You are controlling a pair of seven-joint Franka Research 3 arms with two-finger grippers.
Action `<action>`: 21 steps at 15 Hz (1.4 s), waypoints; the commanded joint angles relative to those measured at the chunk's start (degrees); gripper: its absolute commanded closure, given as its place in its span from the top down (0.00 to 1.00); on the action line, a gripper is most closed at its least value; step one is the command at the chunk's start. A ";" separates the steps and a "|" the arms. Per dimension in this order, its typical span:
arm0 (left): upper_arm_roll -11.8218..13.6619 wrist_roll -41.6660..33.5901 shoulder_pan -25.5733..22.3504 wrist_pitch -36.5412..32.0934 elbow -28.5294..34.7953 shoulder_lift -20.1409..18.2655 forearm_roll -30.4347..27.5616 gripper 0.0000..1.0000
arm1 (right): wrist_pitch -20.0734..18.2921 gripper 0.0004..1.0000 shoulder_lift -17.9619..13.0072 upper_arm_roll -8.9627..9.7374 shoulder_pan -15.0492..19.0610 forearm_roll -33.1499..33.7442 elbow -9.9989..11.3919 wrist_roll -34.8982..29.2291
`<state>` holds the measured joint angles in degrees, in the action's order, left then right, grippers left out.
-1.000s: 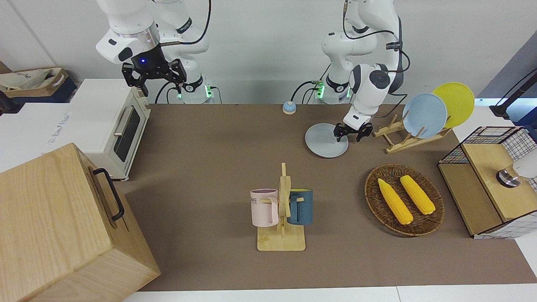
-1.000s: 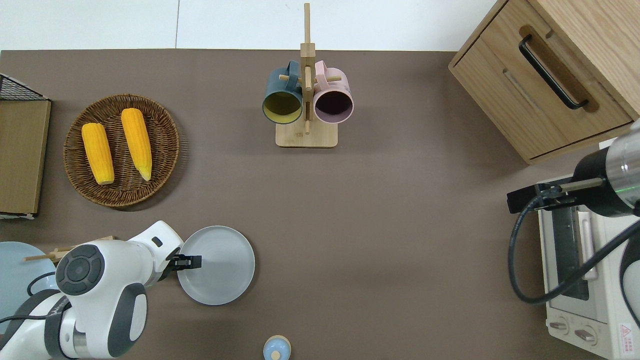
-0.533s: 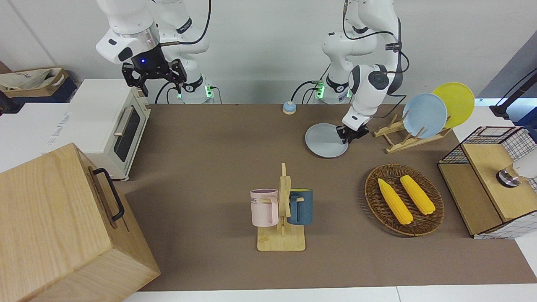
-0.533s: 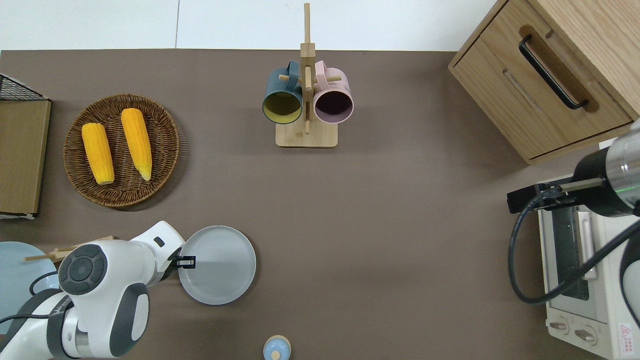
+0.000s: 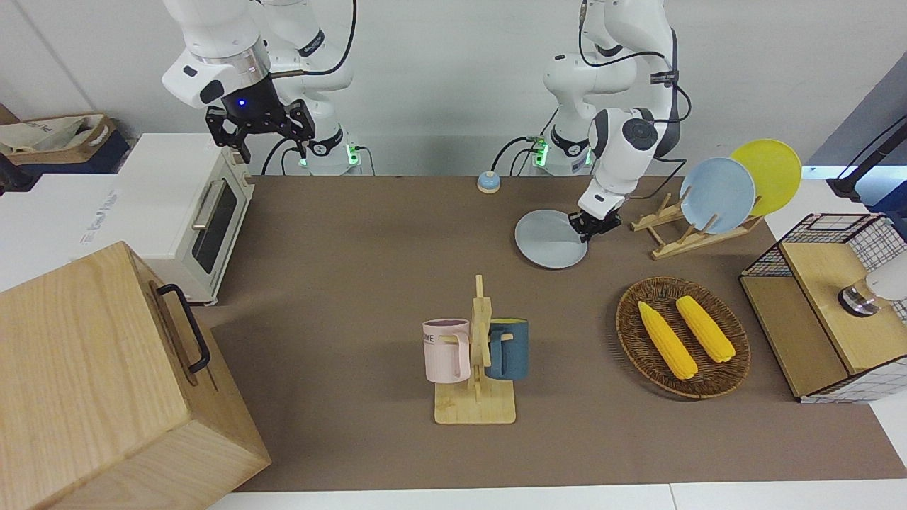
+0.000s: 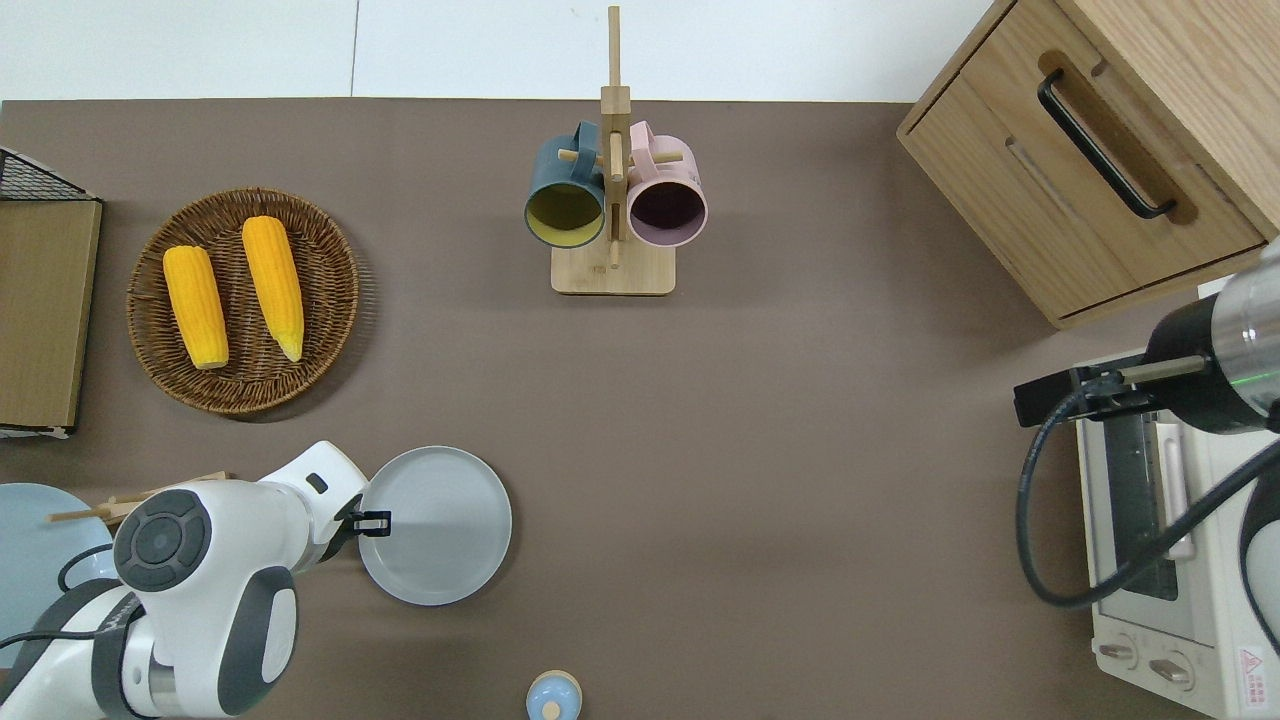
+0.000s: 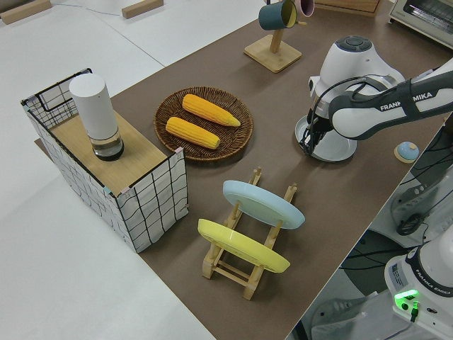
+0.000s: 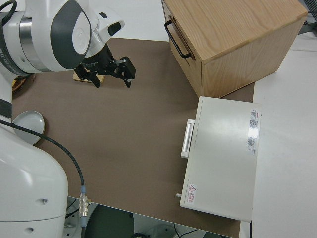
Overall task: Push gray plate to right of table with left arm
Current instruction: 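Push the gray plate across the table toward the toaster oven with the left gripper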
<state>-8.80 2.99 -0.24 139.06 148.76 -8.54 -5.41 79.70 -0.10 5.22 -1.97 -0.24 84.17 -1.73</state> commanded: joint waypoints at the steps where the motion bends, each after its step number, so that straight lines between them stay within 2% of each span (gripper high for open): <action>1: 0.01 4.56 2.95 2.96 -0.05 2.47 -1.88 0.00 | -0.69 0.98 -0.43 0.32 0.65 -0.55 -0.05 0.15; 3: -0.08 7.46 6.55 5.16 -0.75 4.22 -3.99 0.00 | -0.69 0.98 -0.43 0.32 0.65 -0.46 0.03 0.15; 11: -0.08 26.00 20.62 5.44 -10.32 12.31 -4.00 0.00 | -0.69 0.98 -0.43 0.32 0.65 -0.46 -0.05 0.15; 18: 0.01 37.60 29.67 4.73 -21.66 20.83 -3.91 0.00 | -0.69 0.98 -0.43 0.23 0.65 -0.46 0.03 0.15; 21: 0.01 41.48 32.31 4.65 -24.91 23.21 -3.47 0.00 | -0.69 0.98 -0.43 0.32 0.65 -0.46 -0.05 0.15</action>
<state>-9.44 40.92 29.00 143.29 128.42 9.58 -8.66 79.70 -0.10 5.22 -1.97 -0.24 84.17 -1.73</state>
